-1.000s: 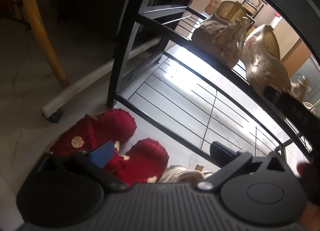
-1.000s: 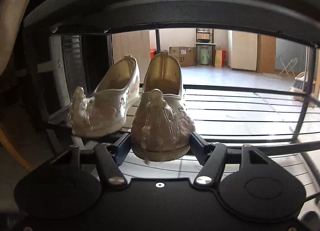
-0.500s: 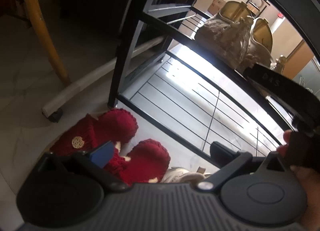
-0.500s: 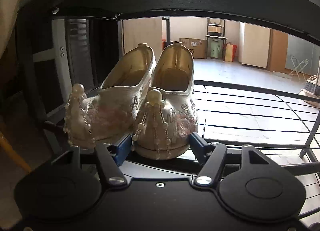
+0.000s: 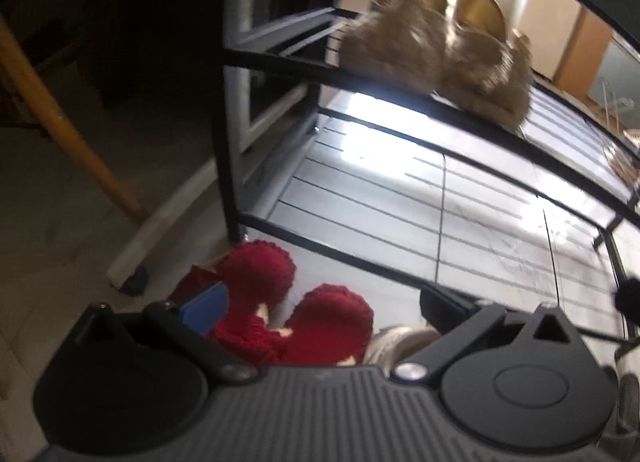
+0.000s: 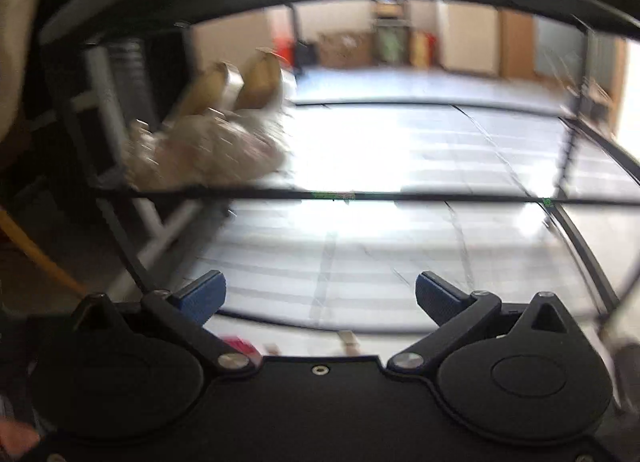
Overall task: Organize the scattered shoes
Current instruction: 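Open the right tool and withdraw it from the shelf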
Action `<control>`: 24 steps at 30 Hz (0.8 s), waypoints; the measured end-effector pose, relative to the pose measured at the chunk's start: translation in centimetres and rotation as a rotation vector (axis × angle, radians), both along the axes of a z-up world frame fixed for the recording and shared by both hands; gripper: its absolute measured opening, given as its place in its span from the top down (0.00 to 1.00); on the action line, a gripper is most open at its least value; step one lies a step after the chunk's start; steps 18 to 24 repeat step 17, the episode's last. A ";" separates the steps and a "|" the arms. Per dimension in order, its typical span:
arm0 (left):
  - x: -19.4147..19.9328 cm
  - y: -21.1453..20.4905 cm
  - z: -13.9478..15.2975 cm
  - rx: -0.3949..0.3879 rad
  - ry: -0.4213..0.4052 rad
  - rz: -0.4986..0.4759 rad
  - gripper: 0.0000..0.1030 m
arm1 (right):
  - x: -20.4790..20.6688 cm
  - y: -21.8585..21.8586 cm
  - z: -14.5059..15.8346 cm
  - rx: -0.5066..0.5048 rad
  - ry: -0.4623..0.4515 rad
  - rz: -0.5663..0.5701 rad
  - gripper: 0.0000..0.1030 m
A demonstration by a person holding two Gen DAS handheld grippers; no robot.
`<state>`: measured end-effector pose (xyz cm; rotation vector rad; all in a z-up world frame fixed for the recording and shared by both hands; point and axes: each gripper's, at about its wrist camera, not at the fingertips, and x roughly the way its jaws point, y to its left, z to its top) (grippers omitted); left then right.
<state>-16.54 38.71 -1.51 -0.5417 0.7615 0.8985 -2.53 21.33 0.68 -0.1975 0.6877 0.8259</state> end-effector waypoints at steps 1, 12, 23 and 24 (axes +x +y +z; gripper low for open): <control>0.2 -0.4 -0.2 0.004 0.008 -0.015 0.01 | 0.1 -0.8 -0.5 0.000 0.023 -0.021 0.00; 2.1 -3.9 -2.5 0.103 0.138 -0.095 0.01 | 1.2 -3.3 -4.2 0.010 0.168 -0.081 0.00; 1.8 -4.1 -2.5 0.129 0.099 -0.101 0.01 | 1.2 -3.1 -3.7 0.032 0.216 -0.059 0.00; 1.8 -4.1 -2.5 0.129 0.099 -0.101 0.01 | 1.2 -3.1 -3.7 0.032 0.216 -0.059 0.00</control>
